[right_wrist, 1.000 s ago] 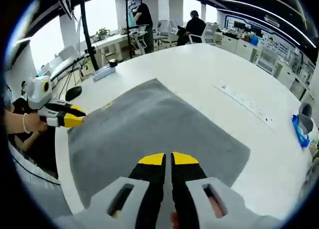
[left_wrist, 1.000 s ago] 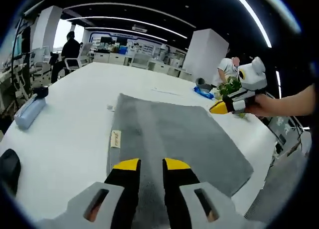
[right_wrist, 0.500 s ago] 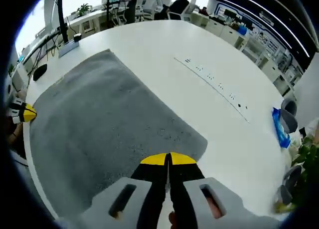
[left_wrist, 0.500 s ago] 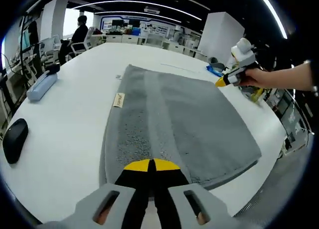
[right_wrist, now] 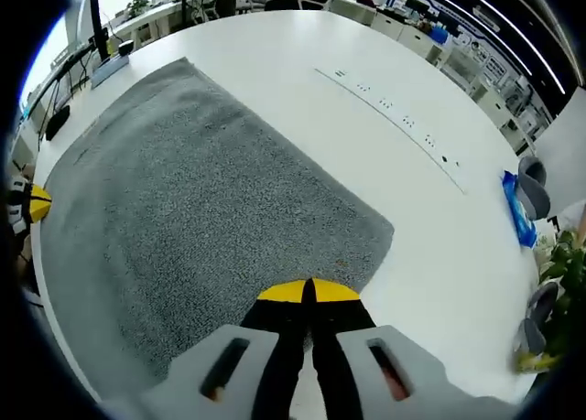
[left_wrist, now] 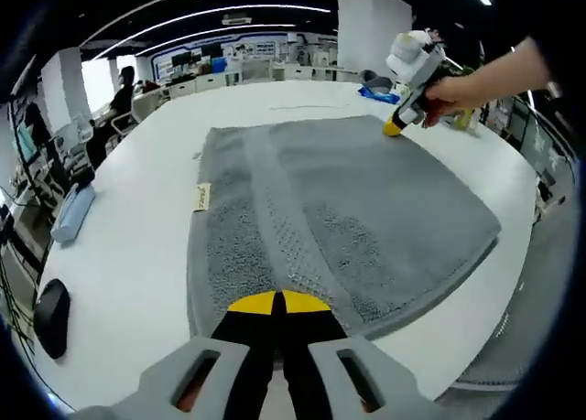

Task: Fold the towel on the table until its edges align and the towel forms a compact rectangular stack.

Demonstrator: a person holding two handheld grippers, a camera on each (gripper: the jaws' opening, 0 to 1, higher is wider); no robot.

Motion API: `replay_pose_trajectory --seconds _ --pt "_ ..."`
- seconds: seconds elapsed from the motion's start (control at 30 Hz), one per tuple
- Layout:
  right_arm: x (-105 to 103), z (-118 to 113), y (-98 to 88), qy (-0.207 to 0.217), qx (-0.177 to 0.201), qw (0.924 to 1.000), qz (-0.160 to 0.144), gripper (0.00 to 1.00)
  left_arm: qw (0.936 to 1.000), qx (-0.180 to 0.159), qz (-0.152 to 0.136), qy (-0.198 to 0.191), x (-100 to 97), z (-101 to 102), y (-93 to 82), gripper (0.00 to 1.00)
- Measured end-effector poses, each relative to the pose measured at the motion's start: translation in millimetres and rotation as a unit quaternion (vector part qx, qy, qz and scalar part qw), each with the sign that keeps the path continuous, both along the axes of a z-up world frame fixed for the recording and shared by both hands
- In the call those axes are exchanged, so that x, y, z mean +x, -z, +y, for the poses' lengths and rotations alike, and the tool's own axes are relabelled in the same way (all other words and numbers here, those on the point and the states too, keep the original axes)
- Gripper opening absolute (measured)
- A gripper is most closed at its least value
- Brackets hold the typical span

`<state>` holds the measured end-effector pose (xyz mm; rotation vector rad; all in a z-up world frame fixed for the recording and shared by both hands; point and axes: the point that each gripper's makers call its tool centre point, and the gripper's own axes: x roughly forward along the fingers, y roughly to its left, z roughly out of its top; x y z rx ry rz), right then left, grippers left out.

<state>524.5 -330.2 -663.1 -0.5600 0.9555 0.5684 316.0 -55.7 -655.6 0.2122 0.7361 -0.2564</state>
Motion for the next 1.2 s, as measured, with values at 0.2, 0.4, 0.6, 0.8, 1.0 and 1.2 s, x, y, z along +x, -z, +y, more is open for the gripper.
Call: replay_pose_trajectory --seconds 0.2,0.4,0.6,0.8,1.0,1.2 --pt "-3 -7 -0.3 0.027 -0.005 0.9996 0.009 0.0 0.9964 -0.071 0.032 -0.035 2.6 3 0.6 0.01" --pt "-9 -16 0.3 0.028 -0.039 0.9986 0.023 0.0 0.9965 -0.073 0.033 -0.023 7.8 1 0.4 0.01" --pt "-18 -28 0.1 0.068 -0.021 0.9969 0.034 0.0 0.9942 -0.088 0.061 -0.013 13.1 -1 1.1 0.01" --pt "-32 -39 0.8 0.087 -0.012 0.9956 0.03 0.0 0.992 -0.088 0.09 -0.001 16.2 -5 1.0 0.01" --pt "-40 -46 0.6 0.106 -0.004 0.9939 0.03 0.0 0.9892 -0.086 0.118 0.019 22.6 -8 1.8 0.01" --pt "-50 -54 0.4 0.112 -0.006 0.9933 0.025 0.0 0.9892 -0.072 0.121 0.039 32.7 -14 2.6 0.01"
